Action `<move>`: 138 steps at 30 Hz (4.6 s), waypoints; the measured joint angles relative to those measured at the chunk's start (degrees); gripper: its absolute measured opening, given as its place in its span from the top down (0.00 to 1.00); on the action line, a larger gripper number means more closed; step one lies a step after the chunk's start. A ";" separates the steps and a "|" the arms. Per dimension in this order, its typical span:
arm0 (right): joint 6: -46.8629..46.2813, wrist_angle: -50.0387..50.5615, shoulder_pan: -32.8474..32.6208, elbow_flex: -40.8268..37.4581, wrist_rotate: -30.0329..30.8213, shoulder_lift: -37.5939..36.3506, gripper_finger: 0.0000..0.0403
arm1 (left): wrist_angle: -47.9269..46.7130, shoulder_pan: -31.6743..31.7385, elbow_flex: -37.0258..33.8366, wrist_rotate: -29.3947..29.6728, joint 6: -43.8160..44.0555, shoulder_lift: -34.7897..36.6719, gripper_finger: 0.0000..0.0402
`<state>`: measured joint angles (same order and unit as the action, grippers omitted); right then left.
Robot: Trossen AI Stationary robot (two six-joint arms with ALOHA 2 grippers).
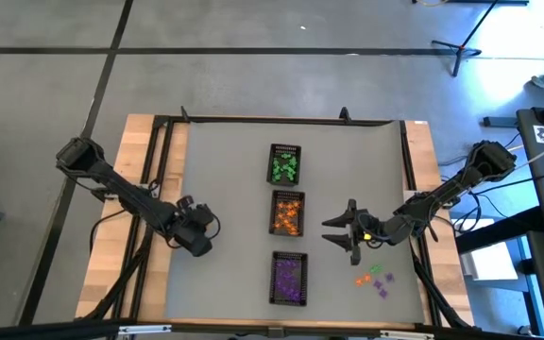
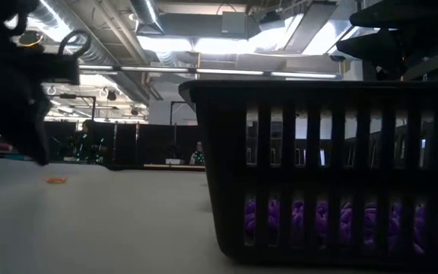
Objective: Sort Halloween decoration
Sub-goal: Put the orange spider toy into the middle black bin, then put the green skeleton toy into the top black bin
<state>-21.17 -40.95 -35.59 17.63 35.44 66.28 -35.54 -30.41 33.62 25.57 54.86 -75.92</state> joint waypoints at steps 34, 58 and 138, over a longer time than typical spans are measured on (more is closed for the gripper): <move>-3.23 2.70 0.00 0.02 0.07 0.02 0.55 | -0.17 17.33 0.19 -11.61 -5.74 -6.67 0.63; -4.09 3.57 0.00 0.02 0.29 0.02 0.55 | 17.32 15.71 19.74 -6.43 -31.06 -4.79 1.00; -2.82 2.80 0.00 0.02 3.70 0.00 0.55 | 4.14 21.20 -0.99 -13.08 -10.23 11.24 0.77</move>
<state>-23.99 -38.16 -35.59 17.65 39.14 66.28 -31.40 -9.21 32.62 12.48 44.62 -64.68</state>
